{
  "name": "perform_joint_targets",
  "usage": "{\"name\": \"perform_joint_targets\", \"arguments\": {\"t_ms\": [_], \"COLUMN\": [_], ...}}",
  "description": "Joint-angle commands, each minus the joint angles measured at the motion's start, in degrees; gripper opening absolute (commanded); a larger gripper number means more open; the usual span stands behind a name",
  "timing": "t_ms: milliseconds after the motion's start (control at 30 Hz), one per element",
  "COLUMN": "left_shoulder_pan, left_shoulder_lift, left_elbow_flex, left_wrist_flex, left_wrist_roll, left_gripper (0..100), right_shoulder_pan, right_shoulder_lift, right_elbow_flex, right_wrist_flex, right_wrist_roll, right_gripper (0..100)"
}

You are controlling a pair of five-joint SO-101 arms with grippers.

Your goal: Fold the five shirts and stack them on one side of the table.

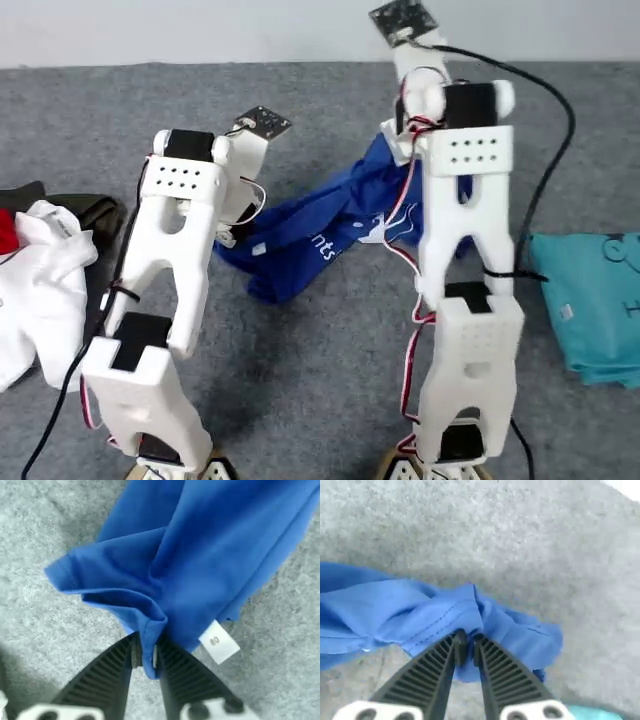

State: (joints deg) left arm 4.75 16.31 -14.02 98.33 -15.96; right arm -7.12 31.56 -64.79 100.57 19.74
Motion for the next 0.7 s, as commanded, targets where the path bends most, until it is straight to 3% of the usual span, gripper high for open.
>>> {"name": "perform_joint_targets", "arguments": {"t_ms": [0,333,667], "left_shoulder_pan": [0.26,0.70,0.18], "left_shoulder_lift": [-8.18,-32.35,-48.79], "left_elbow_flex": [-0.66,-0.48,-0.84], "left_wrist_flex": [0.88,0.44,0.35], "left_wrist_roll": [-0.44,-0.44,-0.44], "left_gripper": [1,1,1], "right_shoulder_pan": [0.40,0.75,0.84], "right_shoulder_lift": [-11.65,-41.01,-62.73], "right_elbow_flex": [5.63,24.35,25.67], "right_wrist_flex": [2.51,2.15,1.01], "right_wrist_roll": [0.70,0.79,0.53], "right_gripper": [0.8,0.8,0.8]}}
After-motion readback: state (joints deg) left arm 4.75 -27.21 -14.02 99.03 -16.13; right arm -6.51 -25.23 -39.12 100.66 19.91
